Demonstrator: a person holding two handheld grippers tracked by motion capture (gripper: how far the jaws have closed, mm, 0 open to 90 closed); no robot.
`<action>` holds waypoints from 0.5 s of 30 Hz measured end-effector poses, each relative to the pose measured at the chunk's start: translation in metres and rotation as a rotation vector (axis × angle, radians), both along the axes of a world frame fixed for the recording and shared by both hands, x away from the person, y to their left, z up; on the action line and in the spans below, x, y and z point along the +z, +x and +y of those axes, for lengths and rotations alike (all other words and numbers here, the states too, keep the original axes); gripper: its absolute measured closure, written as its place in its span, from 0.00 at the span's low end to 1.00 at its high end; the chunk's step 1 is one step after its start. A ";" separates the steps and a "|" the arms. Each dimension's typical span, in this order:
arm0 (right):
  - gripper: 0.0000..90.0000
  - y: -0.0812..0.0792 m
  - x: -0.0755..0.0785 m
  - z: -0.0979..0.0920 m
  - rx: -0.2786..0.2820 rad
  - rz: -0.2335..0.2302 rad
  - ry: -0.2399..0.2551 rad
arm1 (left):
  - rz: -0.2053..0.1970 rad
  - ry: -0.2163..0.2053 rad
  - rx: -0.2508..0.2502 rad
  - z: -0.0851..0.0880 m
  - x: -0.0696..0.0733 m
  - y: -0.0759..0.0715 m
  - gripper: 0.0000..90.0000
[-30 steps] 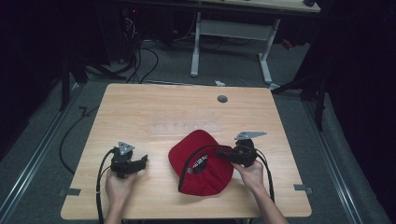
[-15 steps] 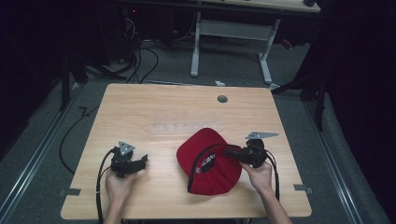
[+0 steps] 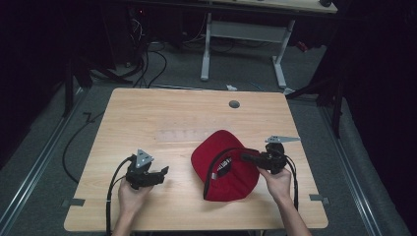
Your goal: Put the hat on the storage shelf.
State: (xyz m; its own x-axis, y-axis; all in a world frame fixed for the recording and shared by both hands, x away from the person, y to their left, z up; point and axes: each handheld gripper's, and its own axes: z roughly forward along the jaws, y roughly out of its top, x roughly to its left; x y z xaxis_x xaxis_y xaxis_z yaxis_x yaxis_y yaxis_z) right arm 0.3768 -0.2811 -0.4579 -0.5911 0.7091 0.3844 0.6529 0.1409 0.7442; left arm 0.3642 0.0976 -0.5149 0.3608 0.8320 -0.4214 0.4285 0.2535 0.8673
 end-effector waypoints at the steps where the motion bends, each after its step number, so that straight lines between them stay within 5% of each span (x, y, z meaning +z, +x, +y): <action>1: 0.93 0.000 0.001 0.000 -0.002 0.000 0.003 | -0.008 -0.003 -0.011 -0.002 0.002 -0.002 0.29; 15: 0.93 0.005 0.014 0.000 -0.002 0.001 0.026 | -0.109 0.047 -0.165 -0.040 0.017 -0.028 0.28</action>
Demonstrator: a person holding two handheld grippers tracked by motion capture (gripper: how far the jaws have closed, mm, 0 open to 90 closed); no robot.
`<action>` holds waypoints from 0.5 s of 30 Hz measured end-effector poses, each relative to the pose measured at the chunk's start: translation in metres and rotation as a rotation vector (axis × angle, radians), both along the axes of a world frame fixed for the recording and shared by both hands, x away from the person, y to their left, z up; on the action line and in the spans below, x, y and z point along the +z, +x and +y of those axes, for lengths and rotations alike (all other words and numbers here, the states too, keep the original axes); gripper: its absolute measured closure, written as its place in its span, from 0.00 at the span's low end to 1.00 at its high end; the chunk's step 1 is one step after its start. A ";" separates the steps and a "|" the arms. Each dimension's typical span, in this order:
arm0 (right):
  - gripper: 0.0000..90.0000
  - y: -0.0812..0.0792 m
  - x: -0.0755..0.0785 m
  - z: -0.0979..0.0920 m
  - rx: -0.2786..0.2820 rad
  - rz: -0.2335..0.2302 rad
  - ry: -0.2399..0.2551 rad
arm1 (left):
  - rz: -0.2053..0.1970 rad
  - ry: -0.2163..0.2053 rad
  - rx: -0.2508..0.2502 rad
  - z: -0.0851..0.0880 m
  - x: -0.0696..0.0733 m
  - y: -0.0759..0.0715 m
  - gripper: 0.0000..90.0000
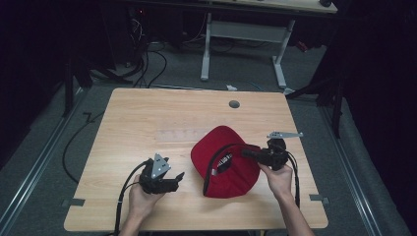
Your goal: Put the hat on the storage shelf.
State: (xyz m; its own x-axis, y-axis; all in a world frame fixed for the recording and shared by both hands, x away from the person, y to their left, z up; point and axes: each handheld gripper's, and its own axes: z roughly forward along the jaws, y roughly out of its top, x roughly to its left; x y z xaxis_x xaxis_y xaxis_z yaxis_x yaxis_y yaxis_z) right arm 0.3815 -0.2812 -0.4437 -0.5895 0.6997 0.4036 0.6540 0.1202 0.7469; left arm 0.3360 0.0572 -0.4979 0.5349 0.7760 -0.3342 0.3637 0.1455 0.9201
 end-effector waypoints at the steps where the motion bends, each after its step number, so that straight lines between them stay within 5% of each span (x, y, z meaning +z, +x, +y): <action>1: 0.93 0.001 0.001 0.000 0.003 0.001 0.005 | -0.001 0.000 -0.006 -0.002 0.000 0.000 0.28; 15: 0.93 0.008 0.012 0.011 0.047 0.030 0.053 | -0.043 0.043 -0.043 -0.023 0.003 -0.002 0.24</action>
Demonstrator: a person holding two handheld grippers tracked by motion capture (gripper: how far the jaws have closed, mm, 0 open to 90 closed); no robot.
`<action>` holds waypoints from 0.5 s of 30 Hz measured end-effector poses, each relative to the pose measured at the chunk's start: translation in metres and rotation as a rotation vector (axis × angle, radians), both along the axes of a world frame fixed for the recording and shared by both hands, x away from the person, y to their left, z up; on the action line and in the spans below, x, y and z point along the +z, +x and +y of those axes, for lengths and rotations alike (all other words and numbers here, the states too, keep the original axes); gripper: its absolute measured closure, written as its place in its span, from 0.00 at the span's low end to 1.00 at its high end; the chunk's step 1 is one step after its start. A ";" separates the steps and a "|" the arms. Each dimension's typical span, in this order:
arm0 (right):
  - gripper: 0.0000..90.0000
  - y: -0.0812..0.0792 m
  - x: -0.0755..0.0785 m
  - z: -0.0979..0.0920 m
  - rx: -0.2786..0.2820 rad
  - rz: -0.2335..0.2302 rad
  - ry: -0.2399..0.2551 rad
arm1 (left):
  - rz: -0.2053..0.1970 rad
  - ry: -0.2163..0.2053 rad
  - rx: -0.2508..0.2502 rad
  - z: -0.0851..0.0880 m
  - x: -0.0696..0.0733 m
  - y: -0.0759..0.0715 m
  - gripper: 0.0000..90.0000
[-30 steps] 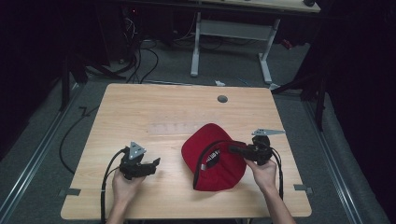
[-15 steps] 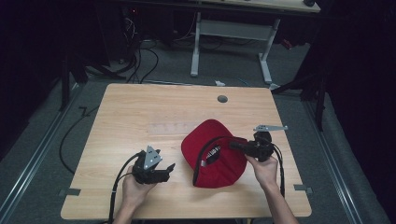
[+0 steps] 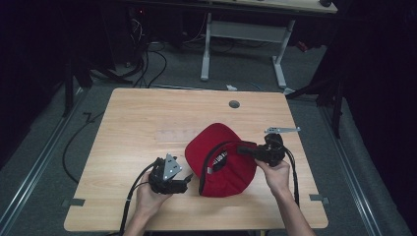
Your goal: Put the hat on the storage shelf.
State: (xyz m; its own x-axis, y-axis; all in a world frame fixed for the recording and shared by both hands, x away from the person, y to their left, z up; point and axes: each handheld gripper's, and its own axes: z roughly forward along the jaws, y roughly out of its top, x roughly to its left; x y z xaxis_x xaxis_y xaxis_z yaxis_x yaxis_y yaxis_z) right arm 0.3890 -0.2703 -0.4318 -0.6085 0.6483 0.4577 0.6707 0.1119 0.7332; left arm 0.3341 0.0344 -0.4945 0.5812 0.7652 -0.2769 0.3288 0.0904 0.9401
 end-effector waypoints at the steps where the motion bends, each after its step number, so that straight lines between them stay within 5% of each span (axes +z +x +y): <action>1: 0.93 0.000 0.001 0.001 0.004 0.000 0.002 | 0.002 0.002 0.001 -0.001 0.000 0.001 0.23; 8: 0.93 0.003 0.003 0.010 0.026 0.017 -0.009 | -0.007 -0.009 0.009 -0.001 0.001 0.002 0.21; 15: 0.93 0.006 -0.002 0.016 0.037 0.038 -0.057 | -0.028 0.029 0.004 -0.003 0.000 0.000 0.20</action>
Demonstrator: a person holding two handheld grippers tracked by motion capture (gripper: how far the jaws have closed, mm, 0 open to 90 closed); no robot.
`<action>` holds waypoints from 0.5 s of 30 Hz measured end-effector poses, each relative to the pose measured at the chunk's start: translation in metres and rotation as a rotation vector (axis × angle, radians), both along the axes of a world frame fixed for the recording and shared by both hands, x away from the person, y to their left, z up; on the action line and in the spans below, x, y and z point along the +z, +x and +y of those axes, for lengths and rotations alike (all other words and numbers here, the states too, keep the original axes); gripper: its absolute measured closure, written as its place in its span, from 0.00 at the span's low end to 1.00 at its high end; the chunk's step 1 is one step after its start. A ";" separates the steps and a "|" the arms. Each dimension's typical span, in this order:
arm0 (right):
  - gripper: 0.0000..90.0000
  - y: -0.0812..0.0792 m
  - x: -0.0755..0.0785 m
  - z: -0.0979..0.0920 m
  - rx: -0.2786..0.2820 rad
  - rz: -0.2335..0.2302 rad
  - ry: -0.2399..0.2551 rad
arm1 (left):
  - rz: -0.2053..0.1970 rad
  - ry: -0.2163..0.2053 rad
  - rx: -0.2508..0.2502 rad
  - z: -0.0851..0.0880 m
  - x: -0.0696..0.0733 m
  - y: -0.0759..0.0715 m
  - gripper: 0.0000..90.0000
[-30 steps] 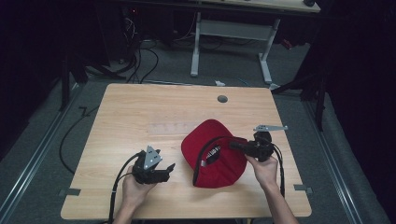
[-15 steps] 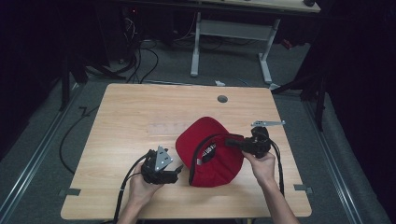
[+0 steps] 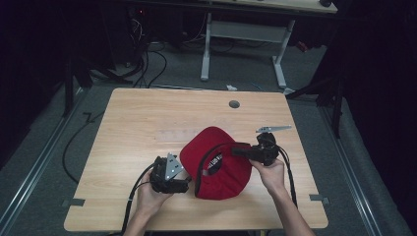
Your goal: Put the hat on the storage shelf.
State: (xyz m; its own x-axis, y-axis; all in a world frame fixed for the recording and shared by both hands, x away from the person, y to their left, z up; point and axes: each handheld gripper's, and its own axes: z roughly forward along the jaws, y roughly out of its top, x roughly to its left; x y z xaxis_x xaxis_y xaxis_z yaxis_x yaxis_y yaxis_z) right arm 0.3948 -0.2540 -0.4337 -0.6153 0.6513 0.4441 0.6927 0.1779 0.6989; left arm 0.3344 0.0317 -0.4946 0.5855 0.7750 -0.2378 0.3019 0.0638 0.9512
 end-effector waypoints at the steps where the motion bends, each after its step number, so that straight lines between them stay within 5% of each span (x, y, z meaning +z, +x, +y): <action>1: 0.93 0.000 0.000 0.001 0.000 0.006 -0.003 | -0.005 0.000 -0.001 -0.001 0.000 0.000 0.20; 15: 0.93 -0.002 0.000 0.009 0.034 0.031 -0.008 | -0.068 0.087 0.041 -0.006 0.004 0.004 0.33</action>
